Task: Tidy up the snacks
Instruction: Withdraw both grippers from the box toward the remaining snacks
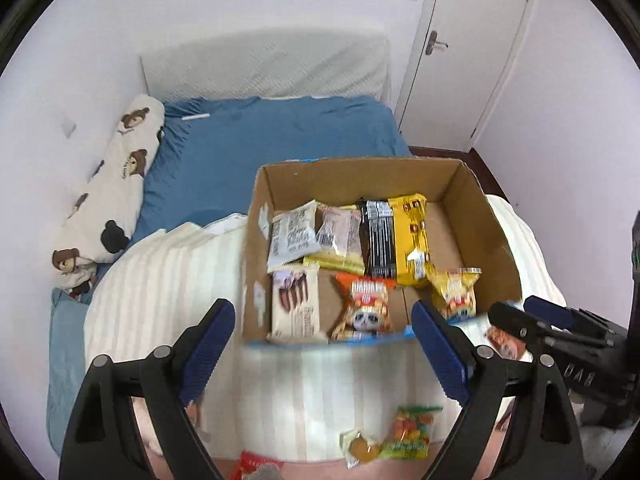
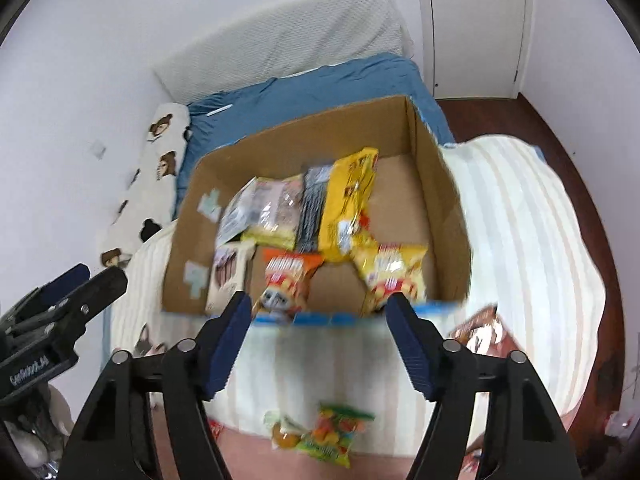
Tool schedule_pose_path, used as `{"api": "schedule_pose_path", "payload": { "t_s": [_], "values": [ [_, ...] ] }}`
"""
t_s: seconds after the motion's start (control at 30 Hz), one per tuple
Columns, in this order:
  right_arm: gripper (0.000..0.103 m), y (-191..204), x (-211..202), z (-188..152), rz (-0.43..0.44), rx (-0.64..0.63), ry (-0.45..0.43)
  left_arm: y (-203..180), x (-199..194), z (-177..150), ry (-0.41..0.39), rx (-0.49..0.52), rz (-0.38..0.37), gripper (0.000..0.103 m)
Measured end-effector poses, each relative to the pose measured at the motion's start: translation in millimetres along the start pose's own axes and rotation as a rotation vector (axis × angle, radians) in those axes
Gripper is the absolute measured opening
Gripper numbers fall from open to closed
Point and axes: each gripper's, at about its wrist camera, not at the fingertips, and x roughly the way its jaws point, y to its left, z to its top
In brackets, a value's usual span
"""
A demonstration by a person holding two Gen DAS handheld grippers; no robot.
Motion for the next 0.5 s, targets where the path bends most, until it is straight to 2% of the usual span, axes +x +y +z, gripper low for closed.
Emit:
{"api": "schedule_pose_path", "payload": {
  "t_s": [0.1,0.2,0.37,0.5],
  "values": [
    [0.069,-6,-11,-30,0.034,0.028,0.006,2,-10,-33,0.004,0.009,0.034,0.091],
    [0.063,-16,-16,-64,0.05,0.047,0.024,6,-7,-68,0.05,0.013,0.058,0.091],
    [0.06,-36,-6,-123,0.068,0.11,0.096,26,15,-130,0.16,-0.033,0.11,0.091],
    [0.06,-47,18,-153,0.086,0.175,0.157,50,38,-176,0.267,-0.101,0.134,0.091]
  ]
}}
